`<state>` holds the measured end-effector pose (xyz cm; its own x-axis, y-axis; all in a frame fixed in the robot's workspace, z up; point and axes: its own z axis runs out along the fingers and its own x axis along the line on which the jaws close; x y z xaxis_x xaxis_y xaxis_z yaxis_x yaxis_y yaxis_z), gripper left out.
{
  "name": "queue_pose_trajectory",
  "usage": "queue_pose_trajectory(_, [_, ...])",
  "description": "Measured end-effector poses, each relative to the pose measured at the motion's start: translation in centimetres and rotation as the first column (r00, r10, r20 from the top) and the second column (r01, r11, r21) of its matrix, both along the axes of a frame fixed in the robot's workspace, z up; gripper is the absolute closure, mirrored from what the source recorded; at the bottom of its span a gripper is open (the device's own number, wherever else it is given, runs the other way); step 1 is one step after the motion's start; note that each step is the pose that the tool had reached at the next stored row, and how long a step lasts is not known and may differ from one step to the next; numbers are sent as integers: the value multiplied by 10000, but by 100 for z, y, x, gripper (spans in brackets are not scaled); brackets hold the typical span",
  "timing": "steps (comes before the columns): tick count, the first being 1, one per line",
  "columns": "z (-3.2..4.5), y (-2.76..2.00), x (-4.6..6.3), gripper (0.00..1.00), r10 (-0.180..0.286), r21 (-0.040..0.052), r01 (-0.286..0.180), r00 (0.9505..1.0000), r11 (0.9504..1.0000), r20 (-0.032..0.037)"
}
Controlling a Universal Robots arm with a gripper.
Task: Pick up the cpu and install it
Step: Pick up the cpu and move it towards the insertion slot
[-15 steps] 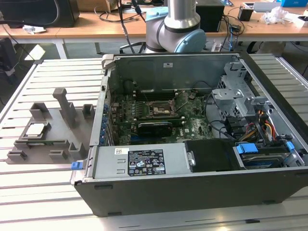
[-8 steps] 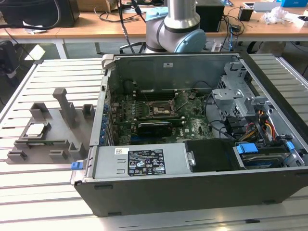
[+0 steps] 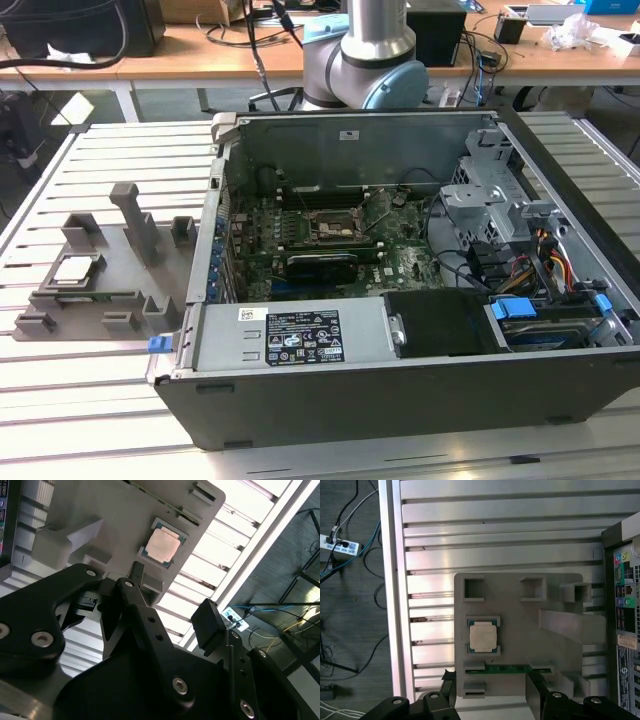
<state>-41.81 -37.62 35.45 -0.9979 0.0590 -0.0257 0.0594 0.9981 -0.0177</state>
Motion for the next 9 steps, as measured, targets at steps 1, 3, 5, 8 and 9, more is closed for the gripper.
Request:
queue_pose_trajectory(1, [-11, 0, 0, 34, 0, 0, 0, 10000, 10000, 0])
queue_pose_trajectory(3, [-34, 0, 0, 34, 0, 0, 0, 10000, 10000, 0])
queue_pose_trajectory(5, [-60, 0, 0, 34, 0, 0, 0, 10000, 10000, 0])
queue_pose_trajectory(8, [-88, 0, 0, 34, 0, 0, 0, 10000, 10000, 0])
queue_pose_trajectory(9, [-96, 0, 0, 34, 0, -1, 0, 10000, 10000, -1])
